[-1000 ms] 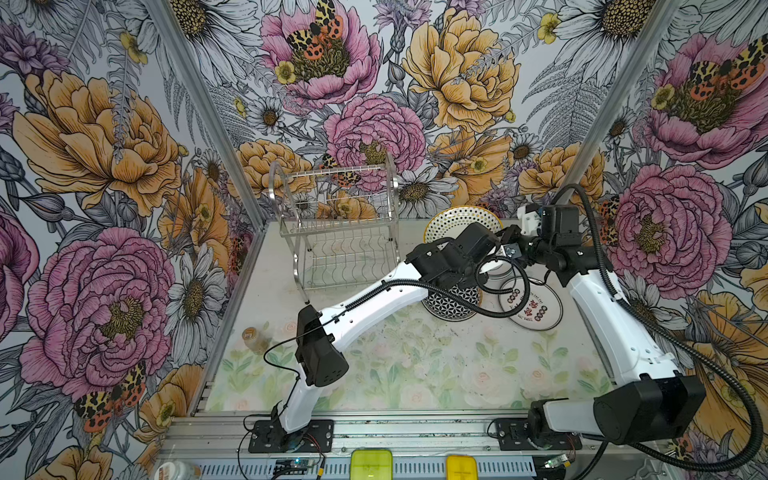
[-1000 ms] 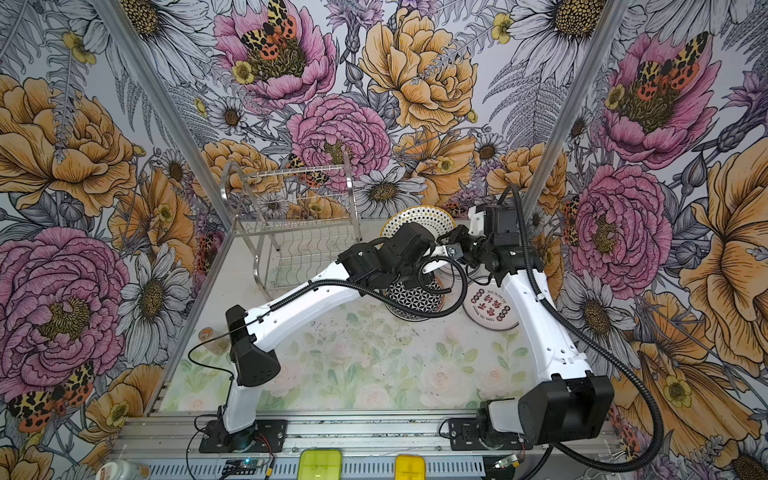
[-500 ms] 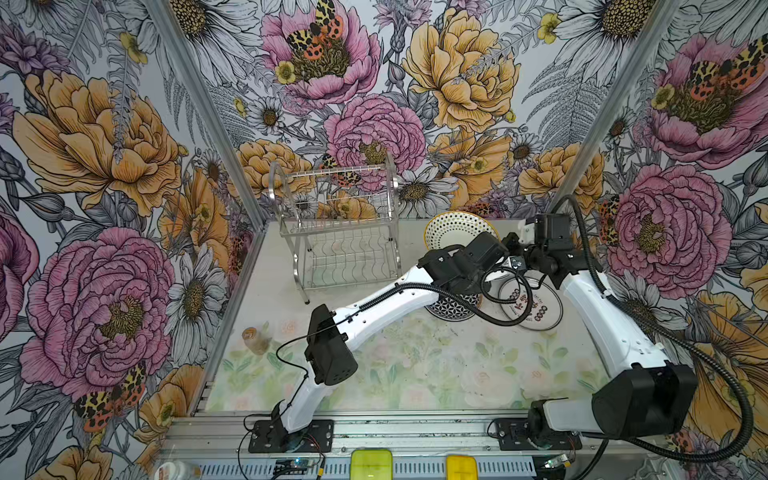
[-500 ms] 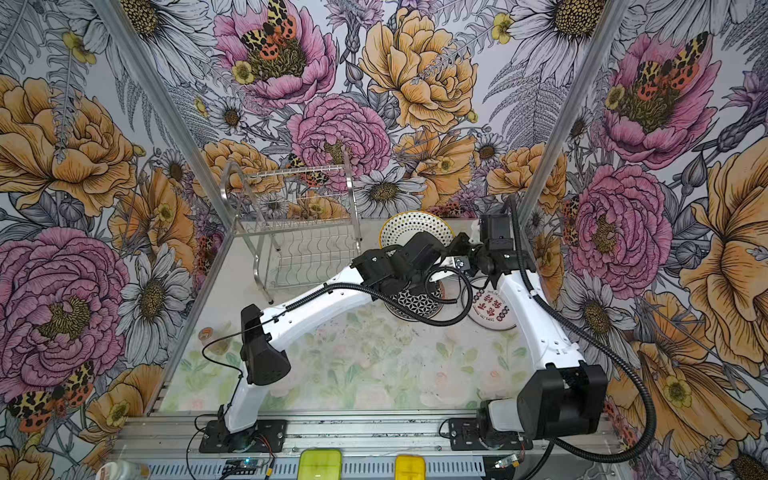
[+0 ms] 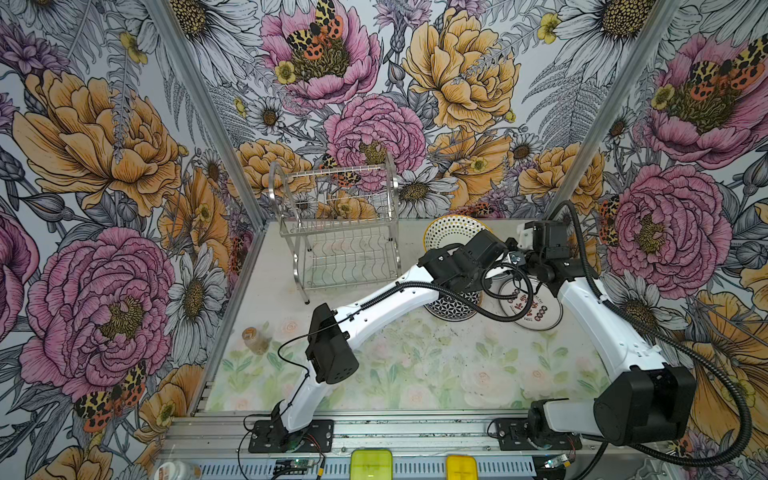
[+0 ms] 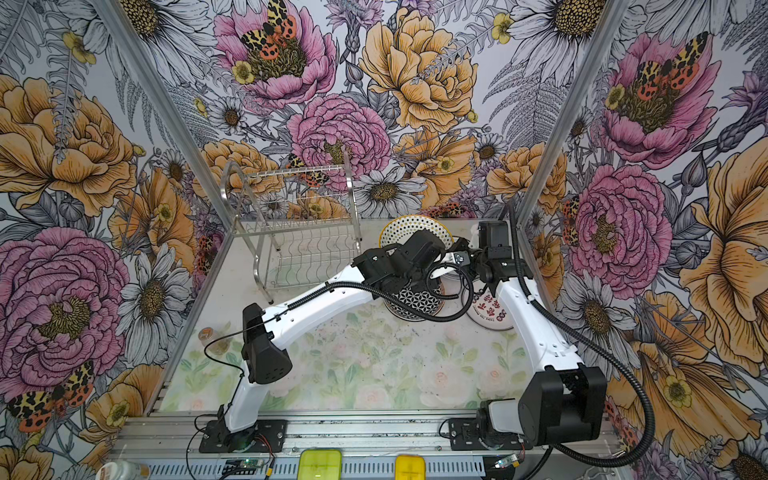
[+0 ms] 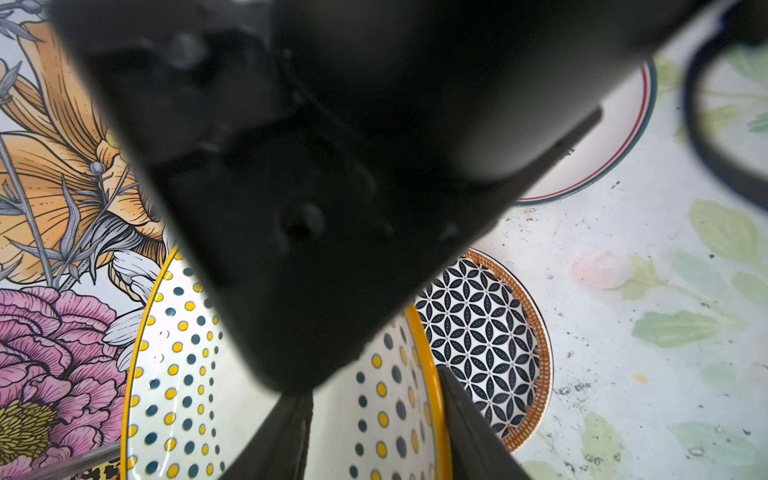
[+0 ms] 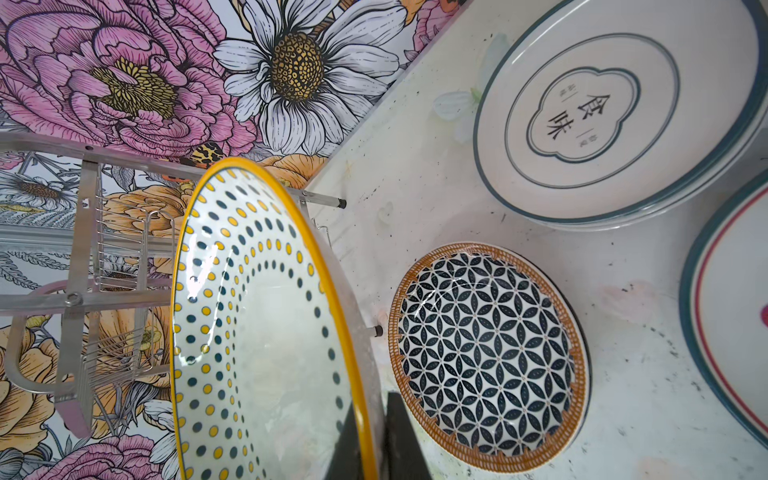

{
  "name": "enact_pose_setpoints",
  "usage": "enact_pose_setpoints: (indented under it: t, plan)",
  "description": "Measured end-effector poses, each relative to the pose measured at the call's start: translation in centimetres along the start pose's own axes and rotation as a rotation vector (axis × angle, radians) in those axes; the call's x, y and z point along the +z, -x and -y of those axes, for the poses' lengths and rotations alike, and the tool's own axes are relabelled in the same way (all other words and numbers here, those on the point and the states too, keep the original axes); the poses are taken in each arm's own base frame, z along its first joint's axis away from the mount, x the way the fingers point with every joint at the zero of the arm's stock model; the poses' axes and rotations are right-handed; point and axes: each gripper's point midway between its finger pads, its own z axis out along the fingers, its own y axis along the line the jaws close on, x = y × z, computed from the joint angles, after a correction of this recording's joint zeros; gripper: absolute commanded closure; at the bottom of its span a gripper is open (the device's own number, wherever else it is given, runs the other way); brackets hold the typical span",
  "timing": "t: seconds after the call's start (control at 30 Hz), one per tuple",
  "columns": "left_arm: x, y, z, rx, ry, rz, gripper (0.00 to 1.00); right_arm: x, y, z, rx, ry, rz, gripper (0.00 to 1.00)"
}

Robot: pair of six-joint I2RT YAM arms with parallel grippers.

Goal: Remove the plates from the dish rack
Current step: 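Open the left gripper and draw it back while the right gripper holds the plate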

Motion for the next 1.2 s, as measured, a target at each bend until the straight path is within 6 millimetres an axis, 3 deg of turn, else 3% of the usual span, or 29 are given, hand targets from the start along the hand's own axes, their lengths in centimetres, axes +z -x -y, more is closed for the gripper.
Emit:
enact_pose_setpoints:
  t: [0.4,0.63,0.7,0.83,1.03,1.1,1.2]
  plan:
    - [0.1,0.5,0.8,-0.032,0.004,0.013,0.38,0.6,-0.1,1.8,0.016,-0.045,0.016,1.0]
    - [0.4,-0.3,1.8,-0.069,-0.013,-0.005,0.36,0.9,0.1,3.0,0.019,-0.089,0.038,1.0]
    - [-0.1,-0.6,1.9,-0.09,-0.019,-0.009,0.35,1.2,0.1,3.3,0.022,-0.101,0.035,1.0]
    - [-2.0,-0.6,1.7,-0.15,-0.04,0.017,0.19,2.1,-0.3,4.5,0.033,-0.129,0.013,1.0]
    - [-5.4,-0.4,-0.4,-0.26,-0.037,0.078,0.17,4.3,-1.4,6.9,0.053,-0.187,-0.048,1.0]
    - [-6.0,-1.1,-1.3,-0.305,-0.03,0.078,0.09,5.0,-2.0,7.4,0.052,-0.2,-0.071,1.0]
    - [-6.0,-2.9,-2.2,-0.36,-0.019,0.056,0.08,5.8,-3.0,7.9,0.048,-0.212,-0.104,1.0]
